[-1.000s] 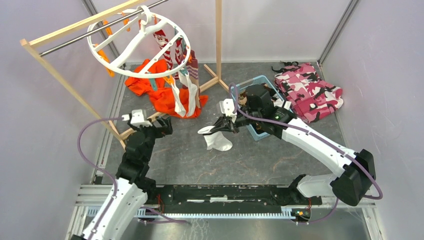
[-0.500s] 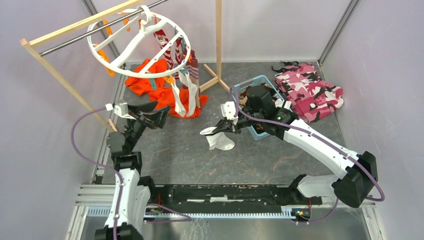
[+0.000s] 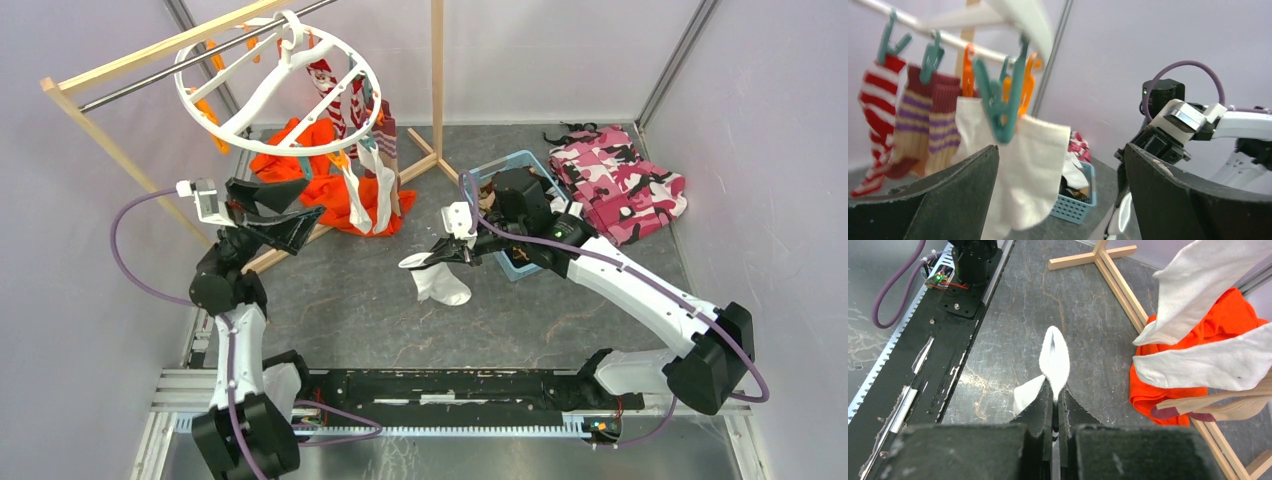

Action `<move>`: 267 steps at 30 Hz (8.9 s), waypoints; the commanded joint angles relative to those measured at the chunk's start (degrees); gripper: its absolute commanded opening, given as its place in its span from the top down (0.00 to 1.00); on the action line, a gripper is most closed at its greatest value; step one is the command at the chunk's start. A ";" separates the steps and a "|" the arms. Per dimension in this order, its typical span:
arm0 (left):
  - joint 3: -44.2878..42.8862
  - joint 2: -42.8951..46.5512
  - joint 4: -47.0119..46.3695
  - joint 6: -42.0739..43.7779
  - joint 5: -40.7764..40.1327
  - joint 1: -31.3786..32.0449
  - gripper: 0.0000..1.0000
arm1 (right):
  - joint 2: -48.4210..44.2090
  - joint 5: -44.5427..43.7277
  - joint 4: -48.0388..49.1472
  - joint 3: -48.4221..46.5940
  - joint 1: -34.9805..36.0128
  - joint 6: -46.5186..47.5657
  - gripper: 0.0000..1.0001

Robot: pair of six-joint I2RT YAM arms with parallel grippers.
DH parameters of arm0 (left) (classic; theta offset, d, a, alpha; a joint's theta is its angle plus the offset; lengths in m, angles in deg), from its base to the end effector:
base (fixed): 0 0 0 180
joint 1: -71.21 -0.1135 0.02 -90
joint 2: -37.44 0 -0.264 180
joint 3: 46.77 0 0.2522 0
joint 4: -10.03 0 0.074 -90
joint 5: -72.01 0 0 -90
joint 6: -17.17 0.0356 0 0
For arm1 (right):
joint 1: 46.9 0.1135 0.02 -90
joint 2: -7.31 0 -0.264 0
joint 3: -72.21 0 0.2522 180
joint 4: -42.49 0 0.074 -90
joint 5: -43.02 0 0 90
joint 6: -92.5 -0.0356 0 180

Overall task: Clip the socks to the hanger
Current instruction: Clamp the sock onto the hanger.

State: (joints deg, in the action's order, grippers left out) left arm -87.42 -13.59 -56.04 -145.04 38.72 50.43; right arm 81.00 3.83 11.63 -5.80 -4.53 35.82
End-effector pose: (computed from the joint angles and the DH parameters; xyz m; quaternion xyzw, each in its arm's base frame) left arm 0.1553 0.0271 0.3506 0.1241 0.5078 -0.4911 0.6968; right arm 0.1910 0.2116 0.3428 -0.6495 0.4683 0.4012 0.4448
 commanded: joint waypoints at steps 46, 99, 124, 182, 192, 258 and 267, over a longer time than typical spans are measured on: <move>-20.54 2.42 39.75 27.60 -5.18 1.15 0.13 | 4.18 4.39 7.79 -6.39 0.87 -6.16 1.00; -22.03 2.43 45.26 31.01 -12.81 6.81 0.83 | 5.37 3.86 8.17 -9.73 3.52 -10.32 1.00; -21.15 4.54 47.32 28.19 -15.81 8.12 0.94 | 22.34 -32.08 18.99 -32.64 14.75 -44.10 1.00; -21.18 3.85 44.15 26.59 -12.68 8.41 0.94 | 26.66 -28.36 22.26 -37.01 11.66 -51.35 1.00; -21.09 3.90 44.16 26.68 -12.19 8.52 0.95 | 25.09 -26.28 22.58 -35.56 9.84 -50.62 1.00; -21.18 3.91 44.06 26.68 -12.38 8.81 0.94 | 23.58 -20.89 23.06 -33.90 9.36 -49.45 1.00; -21.14 4.26 44.19 26.68 -12.24 8.73 0.94 | 23.78 -23.09 22.00 -34.95 9.32 -49.41 1.00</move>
State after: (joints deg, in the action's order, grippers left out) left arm -106.92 -9.92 -9.77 -116.93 25.69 58.98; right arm 105.61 -17.96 32.41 -37.75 4.65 -14.08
